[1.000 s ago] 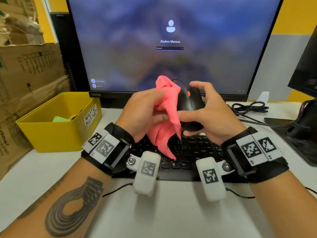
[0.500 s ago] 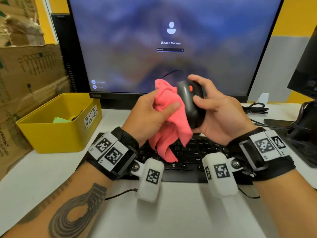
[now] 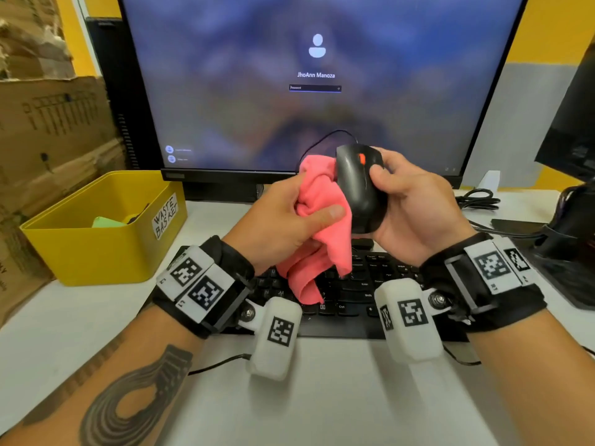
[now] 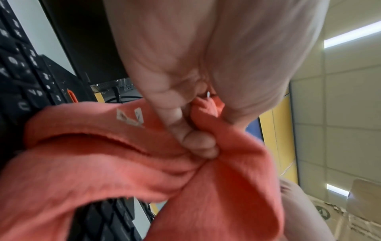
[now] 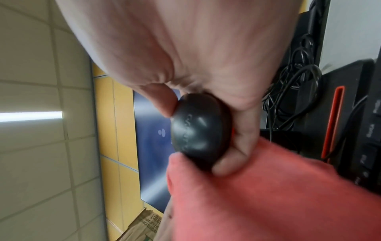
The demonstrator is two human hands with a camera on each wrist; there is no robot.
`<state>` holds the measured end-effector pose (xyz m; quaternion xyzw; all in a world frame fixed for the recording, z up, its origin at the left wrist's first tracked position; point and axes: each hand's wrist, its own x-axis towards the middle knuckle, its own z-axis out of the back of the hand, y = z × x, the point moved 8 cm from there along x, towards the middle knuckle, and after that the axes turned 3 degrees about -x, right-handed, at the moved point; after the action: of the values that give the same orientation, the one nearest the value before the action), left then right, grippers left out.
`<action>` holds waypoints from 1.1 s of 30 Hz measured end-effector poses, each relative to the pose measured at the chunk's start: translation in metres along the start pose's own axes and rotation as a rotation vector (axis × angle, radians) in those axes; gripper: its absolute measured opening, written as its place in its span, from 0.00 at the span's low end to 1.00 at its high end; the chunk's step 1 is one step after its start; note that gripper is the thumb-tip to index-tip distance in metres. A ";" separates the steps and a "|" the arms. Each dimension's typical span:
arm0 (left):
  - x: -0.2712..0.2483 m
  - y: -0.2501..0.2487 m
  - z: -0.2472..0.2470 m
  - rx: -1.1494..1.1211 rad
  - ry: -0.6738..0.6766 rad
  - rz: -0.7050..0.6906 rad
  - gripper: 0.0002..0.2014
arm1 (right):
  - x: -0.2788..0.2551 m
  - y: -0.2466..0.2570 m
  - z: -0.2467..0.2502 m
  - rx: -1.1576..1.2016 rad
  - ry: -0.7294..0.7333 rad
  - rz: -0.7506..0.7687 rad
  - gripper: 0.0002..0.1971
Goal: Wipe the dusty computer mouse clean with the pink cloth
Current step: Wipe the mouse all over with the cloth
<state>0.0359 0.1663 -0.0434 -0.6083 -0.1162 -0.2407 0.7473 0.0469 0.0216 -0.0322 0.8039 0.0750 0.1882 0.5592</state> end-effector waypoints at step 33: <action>-0.006 -0.016 0.010 0.053 -0.223 -0.167 0.38 | 0.001 -0.020 0.008 0.323 -0.192 -0.146 0.19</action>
<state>0.0237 0.1748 -0.0299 -0.5997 -0.2548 -0.2298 0.7230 0.0527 0.0222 -0.0528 0.8899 0.1087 0.0549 0.4397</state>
